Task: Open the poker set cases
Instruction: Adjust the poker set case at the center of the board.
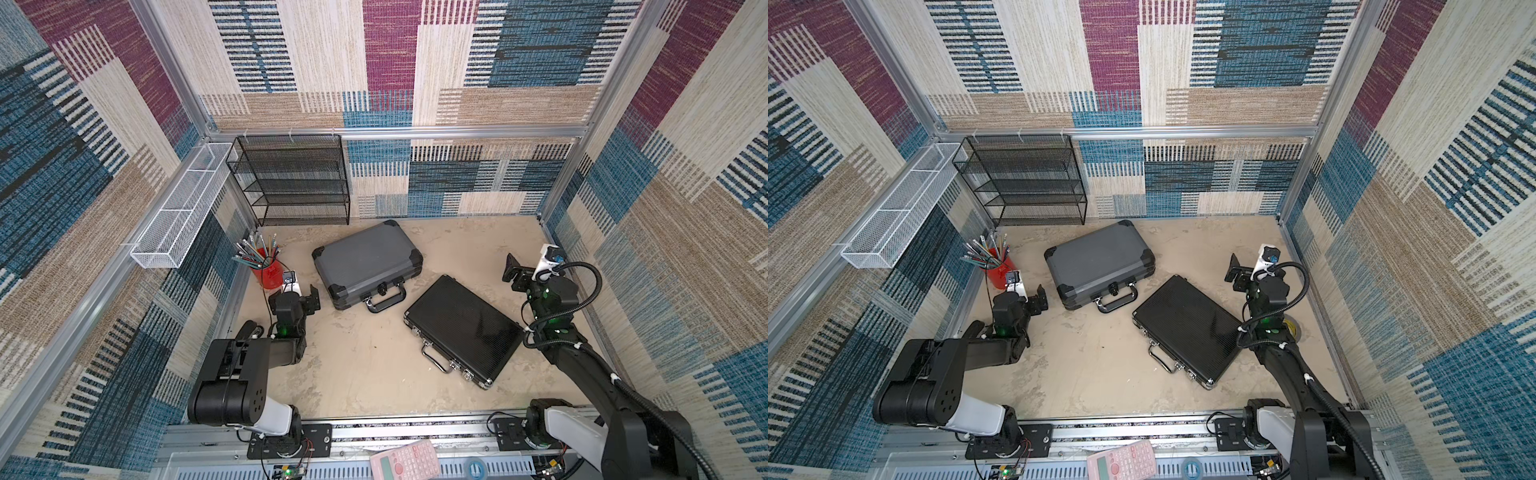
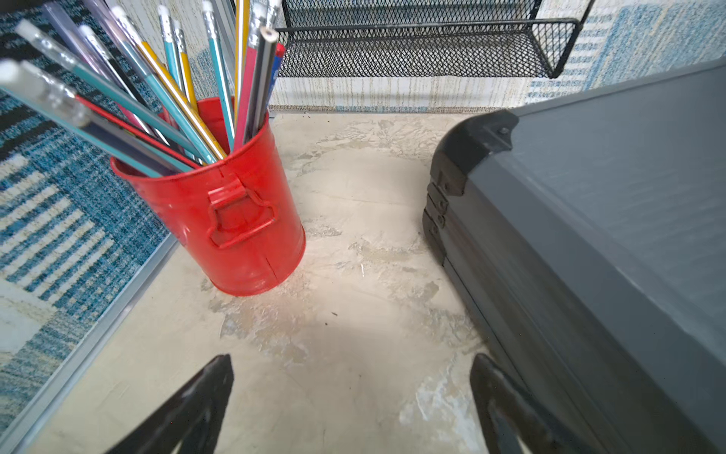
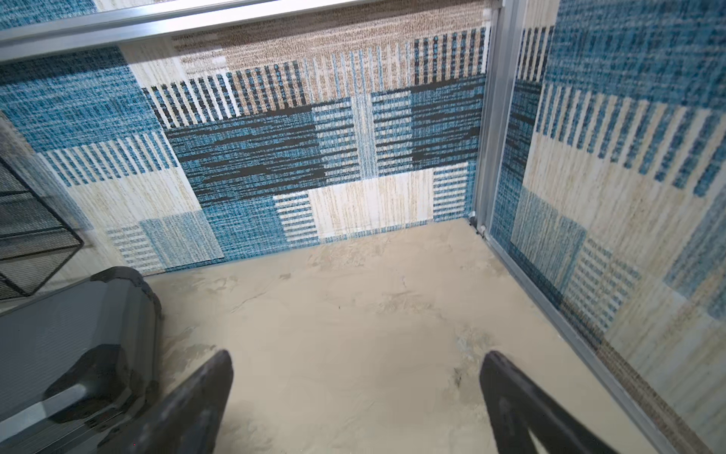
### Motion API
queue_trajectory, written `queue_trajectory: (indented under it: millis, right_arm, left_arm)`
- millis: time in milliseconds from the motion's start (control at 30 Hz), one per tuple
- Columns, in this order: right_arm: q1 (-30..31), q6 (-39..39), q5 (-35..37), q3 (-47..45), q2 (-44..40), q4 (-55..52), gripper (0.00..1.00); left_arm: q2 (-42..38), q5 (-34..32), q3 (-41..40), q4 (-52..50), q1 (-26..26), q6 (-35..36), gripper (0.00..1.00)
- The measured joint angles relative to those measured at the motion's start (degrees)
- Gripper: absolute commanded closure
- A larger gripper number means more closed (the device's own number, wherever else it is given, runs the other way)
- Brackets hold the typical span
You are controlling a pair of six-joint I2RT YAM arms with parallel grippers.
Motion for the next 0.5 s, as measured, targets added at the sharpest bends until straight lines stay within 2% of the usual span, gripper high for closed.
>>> queue_trajectory:
  millis: [100,367,500]
  right_arm:
    - [0.0,4.4,-0.6,-0.6,-3.7,-6.3,0.00]
    - [0.0,15.9,-1.5,-4.7,-11.6,-18.7,0.01]
    - [0.0,20.0,-1.5,-6.0,-14.6,-23.2,0.00]
  left_arm:
    - [-5.3,0.0,4.2,-6.6,-0.2,0.0,0.06]
    - [-17.7,1.3,4.9,-14.4,-2.8,-3.7,0.06]
    - [-18.6,3.1,8.7,-17.0,-9.5,-5.0,0.06]
